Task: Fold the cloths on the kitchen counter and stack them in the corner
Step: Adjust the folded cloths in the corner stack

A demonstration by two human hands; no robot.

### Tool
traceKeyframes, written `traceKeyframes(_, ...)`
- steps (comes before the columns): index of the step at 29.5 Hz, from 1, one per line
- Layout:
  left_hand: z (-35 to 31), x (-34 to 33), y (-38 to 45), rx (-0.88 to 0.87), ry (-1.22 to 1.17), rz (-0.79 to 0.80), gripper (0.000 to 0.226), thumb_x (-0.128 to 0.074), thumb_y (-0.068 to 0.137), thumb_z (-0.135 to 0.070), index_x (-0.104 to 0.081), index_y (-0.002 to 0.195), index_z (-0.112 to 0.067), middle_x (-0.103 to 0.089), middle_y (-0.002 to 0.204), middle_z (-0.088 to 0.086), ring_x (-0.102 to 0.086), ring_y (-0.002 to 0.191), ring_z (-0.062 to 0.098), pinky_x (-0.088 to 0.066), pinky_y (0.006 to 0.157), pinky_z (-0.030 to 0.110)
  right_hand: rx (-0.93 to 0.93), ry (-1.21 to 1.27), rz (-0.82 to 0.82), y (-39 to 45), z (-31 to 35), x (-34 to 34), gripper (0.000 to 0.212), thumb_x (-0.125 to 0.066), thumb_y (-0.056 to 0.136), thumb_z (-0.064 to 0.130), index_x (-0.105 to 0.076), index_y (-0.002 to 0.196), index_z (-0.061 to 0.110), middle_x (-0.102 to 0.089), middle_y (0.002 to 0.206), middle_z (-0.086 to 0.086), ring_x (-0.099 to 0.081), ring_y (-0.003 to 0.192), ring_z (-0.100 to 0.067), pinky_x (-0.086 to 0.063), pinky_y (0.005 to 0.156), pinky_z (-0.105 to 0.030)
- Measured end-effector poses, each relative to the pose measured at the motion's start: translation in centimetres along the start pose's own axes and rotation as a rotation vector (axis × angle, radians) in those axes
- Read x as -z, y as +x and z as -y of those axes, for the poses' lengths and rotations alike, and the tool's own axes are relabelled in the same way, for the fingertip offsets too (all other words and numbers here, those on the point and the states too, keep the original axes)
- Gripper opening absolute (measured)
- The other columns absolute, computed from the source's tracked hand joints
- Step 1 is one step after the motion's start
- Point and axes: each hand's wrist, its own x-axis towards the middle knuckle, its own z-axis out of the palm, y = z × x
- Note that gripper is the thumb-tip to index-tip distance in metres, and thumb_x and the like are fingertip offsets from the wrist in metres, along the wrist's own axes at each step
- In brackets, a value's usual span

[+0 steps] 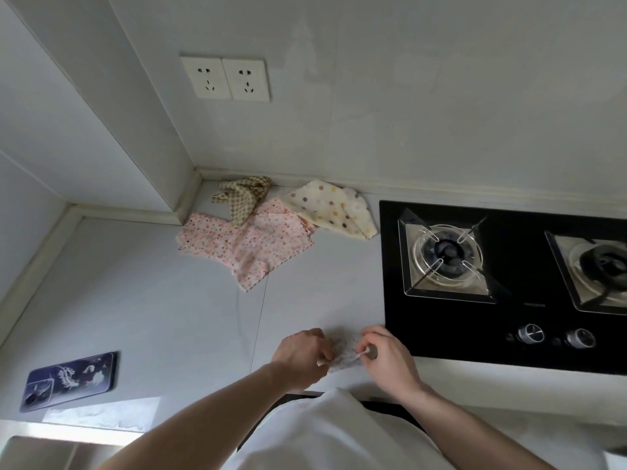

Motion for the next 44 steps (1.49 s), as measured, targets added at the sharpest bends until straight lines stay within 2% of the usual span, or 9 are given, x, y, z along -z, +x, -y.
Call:
traceKeyframes(3, 0.1, -0.2, -0.1, 0.022, 0.020, 0.063, 0.025, -0.062, 0.090, -0.032, -0.069, 0.114, -0.033, -0.064, 0.119, -0.014, -0.063, 0.110, 0.016, -0.050, 0.090, 0.029, -0.010, -0.055, 0.041, -0.3, -0.3, -0.6, 0.011, -0.074, 0.085, 0.017, -0.076, 0.092, 0.025, -0.060, 0.128, 0.014, -0.061, 0.114, -0.012, -0.042, 0.091, -0.016)
traceKeyframes(13, -0.4, -0.8, 0.3, 0.184, 0.039, 0.129, 0.064, -0.051, 0.095, -0.050, -0.028, 0.151, -0.029, -0.067, 0.124, 0.007, -0.064, 0.111, 0.033, -0.049, 0.093, 0.042, -0.100, -0.076, 0.100, -1.3, 0.0, -1.7, 0.025, -0.068, 0.089, 0.024, -0.074, 0.113, 0.022, -0.044, 0.148, 0.017, -0.053, 0.125, -0.015, -0.043, 0.104, -0.023)
traceKeyframes(17, 0.1, -1.3, 0.3, 0.213, 0.024, 0.111, 0.049, -0.047, 0.099, -0.054, -0.043, 0.139, -0.026, -0.068, 0.120, 0.006, -0.064, 0.107, 0.031, -0.050, 0.087, 0.040, -0.139, 0.022, 0.133, -1.3, 0.0, -1.7, 0.026, -0.070, 0.087, 0.023, -0.073, 0.112, 0.022, -0.043, 0.150, 0.015, -0.054, 0.128, -0.009, -0.042, 0.108, -0.024)
traceKeyframes(22, -0.4, -0.2, 0.3, 0.203, -0.173, -0.039, 0.020, -0.062, 0.090, -0.042, -0.068, 0.107, -0.031, -0.065, 0.108, -0.009, -0.062, 0.100, 0.018, -0.052, 0.081, 0.032, -0.216, 0.318, 0.080, -2.1, -0.5, -0.7, 0.014, -0.077, 0.087, 0.023, -0.068, 0.094, 0.030, -0.055, 0.132, 0.012, -0.064, 0.100, -0.005, -0.048, 0.085, -0.015)
traceKeyframes(26, -2.9, 2.8, 0.6, 0.092, -0.371, -0.146, 0.009, -0.071, 0.083, -0.037, -0.068, 0.091, -0.034, -0.056, 0.105, -0.013, -0.054, 0.096, 0.009, -0.046, 0.074, 0.022, -0.330, 0.680, -0.089, -2.3, 0.7, 3.0, 0.031, -0.079, 0.088, 0.024, -0.063, 0.115, 0.027, -0.062, 0.126, 0.011, -0.065, 0.111, -0.011, -0.051, 0.089, -0.025)
traceKeyframes(30, -6.4, 6.8, 0.7, 0.023, -0.736, -0.051, 0.013, -0.074, 0.086, -0.020, -0.063, 0.093, -0.018, -0.061, 0.081, -0.004, -0.051, 0.064, 0.010, -0.041, 0.054, 0.022, -0.268, 0.895, -0.054, -2.6, 1.5, 8.7, 0.059, -0.079, 0.088, 0.025, -0.052, 0.141, 0.031, -0.059, 0.135, 0.017, -0.056, 0.126, -0.006, -0.049, 0.104, -0.034)
traceKeyframes(33, -9.3, 9.4, 1.1, -0.043, -0.864, -0.028, 0.014, -0.072, 0.089, -0.012, -0.060, 0.095, -0.008, -0.057, 0.076, 0.000, -0.050, 0.066, 0.013, -0.041, 0.056, 0.023, -0.202, 0.936, 0.010, -3.3, 1.8, 12.4, 0.053, -0.073, 0.092, 0.021, -0.055, 0.140, 0.031, -0.063, 0.135, 0.016, -0.058, 0.125, -0.002, -0.055, 0.094, -0.026)
traceKeyframes(36, -12.7, 11.3, 1.6, -0.098, -0.949, -0.044, 0.021, -0.073, 0.083, -0.017, -0.060, 0.096, -0.007, -0.059, 0.077, 0.000, -0.056, 0.072, 0.014, -0.046, 0.062, 0.026, -0.161, 0.967, -0.009, -4.7, 1.6, 15.5, 0.038, -0.066, 0.095, 0.017, -0.061, 0.133, 0.024, -0.072, 0.122, 0.006, -0.067, 0.115, -0.008, -0.054, 0.099, -0.033)
traceKeyframes(44, -22.7, 11.3, 2.6, -0.225, -0.901, -0.069, 0.020, -0.074, 0.093, -0.010, -0.062, 0.110, -0.010, -0.072, 0.088, 0.002, -0.071, 0.081, 0.016, -0.057, 0.068, 0.026, -0.182, 1.050, -0.256, -11.3, -4.1, 21.7, 0.020, -0.071, 0.094, 0.013, -0.069, 0.113, 0.016, -0.075, 0.109, -0.001, -0.073, 0.104, -0.019, -0.060, 0.087, -0.036)
